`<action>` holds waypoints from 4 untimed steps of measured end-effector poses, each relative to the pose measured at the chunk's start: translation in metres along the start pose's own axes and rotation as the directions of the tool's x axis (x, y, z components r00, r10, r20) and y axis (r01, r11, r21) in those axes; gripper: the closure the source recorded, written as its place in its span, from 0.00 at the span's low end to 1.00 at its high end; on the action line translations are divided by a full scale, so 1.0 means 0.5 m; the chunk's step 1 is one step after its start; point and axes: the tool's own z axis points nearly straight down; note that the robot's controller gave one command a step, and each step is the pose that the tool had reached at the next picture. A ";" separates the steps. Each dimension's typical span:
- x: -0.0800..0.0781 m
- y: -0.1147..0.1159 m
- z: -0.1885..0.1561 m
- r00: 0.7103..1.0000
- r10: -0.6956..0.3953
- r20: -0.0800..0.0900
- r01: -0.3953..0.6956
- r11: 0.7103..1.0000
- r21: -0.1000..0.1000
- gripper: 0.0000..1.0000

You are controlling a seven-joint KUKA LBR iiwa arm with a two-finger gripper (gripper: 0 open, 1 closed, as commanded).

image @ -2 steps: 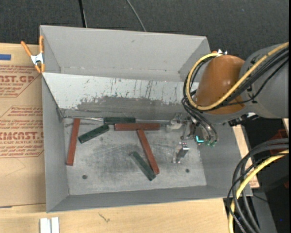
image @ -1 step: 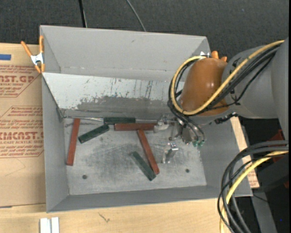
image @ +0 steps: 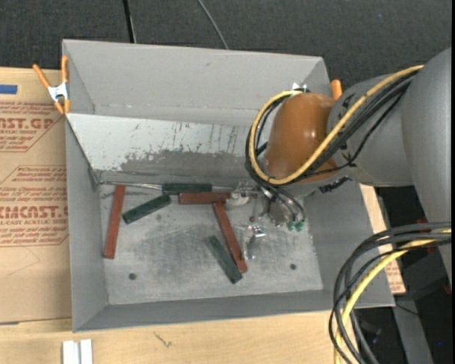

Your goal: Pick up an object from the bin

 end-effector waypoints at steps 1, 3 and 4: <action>0.098 0.101 0.023 0.994 -0.107 -0.004 0.107 0.994 0.005 1.00; 0.084 0.107 0.024 0.994 -0.107 0.032 0.106 0.994 0.003 0.00; 0.050 0.178 0.028 0.999 -0.030 0.019 0.030 1.000 0.001 1.00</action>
Offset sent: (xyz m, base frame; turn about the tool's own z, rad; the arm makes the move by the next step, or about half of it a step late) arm 0.0000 0.0000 0.0000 0.0000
